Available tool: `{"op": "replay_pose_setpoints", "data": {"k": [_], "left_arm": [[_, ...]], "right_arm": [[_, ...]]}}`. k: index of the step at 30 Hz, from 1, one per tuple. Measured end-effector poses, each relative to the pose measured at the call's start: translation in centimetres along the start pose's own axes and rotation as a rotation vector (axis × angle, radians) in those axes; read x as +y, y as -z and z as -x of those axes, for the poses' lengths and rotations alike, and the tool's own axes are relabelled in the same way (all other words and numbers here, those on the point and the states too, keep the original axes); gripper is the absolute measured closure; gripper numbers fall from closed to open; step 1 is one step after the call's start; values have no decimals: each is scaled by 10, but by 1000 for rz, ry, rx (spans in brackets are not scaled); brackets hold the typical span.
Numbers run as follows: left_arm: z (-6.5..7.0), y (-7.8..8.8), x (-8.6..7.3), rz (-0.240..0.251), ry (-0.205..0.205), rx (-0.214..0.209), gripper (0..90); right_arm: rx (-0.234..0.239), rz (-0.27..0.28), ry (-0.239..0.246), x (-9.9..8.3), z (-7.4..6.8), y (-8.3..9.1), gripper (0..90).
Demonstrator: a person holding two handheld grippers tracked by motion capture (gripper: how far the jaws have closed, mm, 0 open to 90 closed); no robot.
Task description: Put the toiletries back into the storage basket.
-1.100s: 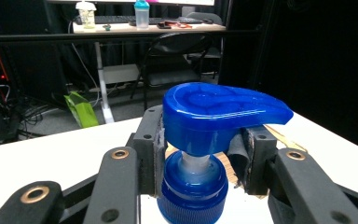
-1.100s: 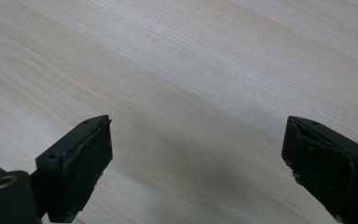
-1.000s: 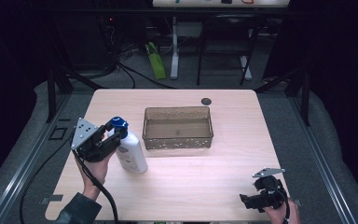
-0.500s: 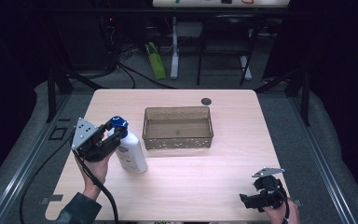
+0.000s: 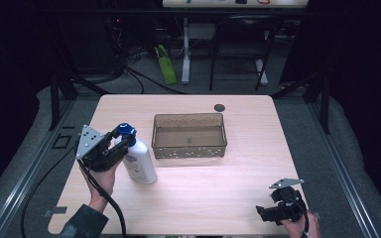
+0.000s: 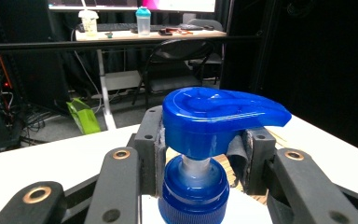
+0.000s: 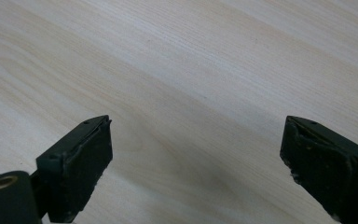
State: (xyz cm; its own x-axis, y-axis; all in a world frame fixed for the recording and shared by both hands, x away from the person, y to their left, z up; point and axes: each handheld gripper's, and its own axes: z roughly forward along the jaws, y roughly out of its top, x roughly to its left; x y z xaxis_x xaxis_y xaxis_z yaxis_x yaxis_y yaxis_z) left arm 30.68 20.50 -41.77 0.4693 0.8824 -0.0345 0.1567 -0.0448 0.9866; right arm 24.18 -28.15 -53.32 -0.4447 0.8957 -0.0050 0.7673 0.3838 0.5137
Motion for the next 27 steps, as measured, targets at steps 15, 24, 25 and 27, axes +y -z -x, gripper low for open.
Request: {"op": "replay_pose_setpoints", "data": {"k": [15,24,25,27], "left_arm": [[3,4,7,7,0,5,590],[3,10,16,22,1,3,590],[4,11,17,20,-3,3,589],[4,12,19,18,-2,3,589]], "right_arm": [[4,8,18,0,1,-1,75],[-11,-2,9,0,-1,-2,32],[-14,-13,16,-1,-1,-4,24],[-15,-35,19,-2,-2,-7,11]]}}
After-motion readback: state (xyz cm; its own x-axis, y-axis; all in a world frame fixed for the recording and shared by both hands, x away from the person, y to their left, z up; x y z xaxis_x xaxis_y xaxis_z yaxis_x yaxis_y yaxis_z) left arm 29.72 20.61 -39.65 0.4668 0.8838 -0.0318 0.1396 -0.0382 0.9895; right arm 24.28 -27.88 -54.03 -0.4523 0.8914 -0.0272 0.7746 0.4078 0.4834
